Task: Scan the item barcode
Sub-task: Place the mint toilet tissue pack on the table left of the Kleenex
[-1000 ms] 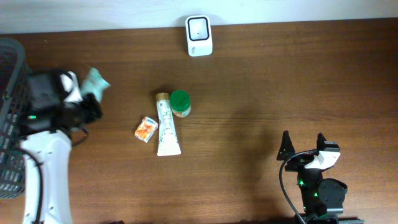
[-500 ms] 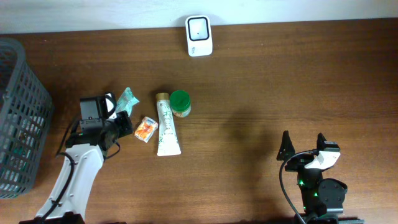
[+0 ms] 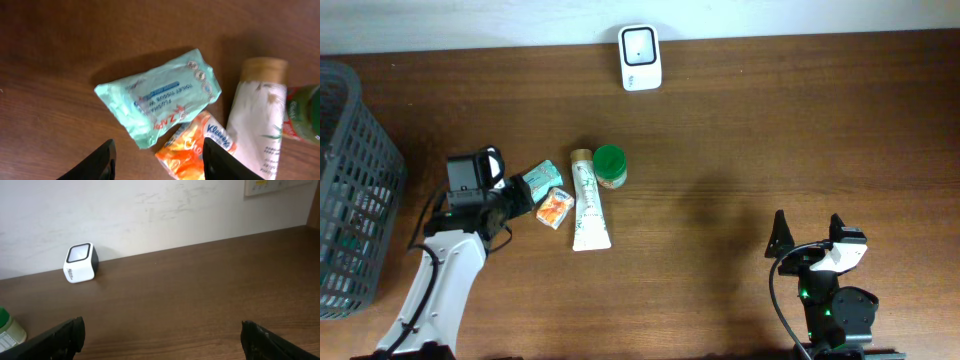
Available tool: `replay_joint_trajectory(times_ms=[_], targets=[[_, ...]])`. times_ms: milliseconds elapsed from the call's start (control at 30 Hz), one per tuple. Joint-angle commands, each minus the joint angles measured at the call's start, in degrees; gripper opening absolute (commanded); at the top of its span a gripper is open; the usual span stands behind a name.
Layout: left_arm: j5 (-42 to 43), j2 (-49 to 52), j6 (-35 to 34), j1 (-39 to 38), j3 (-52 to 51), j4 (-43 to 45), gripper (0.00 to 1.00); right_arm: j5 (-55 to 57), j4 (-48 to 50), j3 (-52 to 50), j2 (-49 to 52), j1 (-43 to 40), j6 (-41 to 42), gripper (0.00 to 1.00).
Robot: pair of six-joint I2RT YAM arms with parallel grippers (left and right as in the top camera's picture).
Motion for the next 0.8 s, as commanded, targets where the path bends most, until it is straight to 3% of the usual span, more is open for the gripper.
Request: replay_joint_trajectory(times_ms=[0,267,400,500,767], targets=[[-0.33,-3.19,4.55,0.07,8.41,-4.09,0.56,0.48,-0.28,-0.31,-0.37,-0.33,0.26,0.98],[-0.48,-3.69,12.87,4.87,33.35,-23.85,0.62,0.48,-0.28,-0.31,-0.37,-0.33,0.26,0.98],[-0.44,-3.72,13.14,9.86,44.13,-29.22,0.62,0.48,-0.28,-0.31,-0.37,-0.33,0.26,0.98],[-0.90,-3.72,13.11,12.24,47.56,-28.68,0.64,0.48,-0.31,-0.31,-0.37,-0.33,0.26,0.98],[3.85,-3.52,12.57,13.09,47.60,-15.87,0.63,0.48,-0.28,-0.31,-0.37,-0.33,0.26,0.98]])
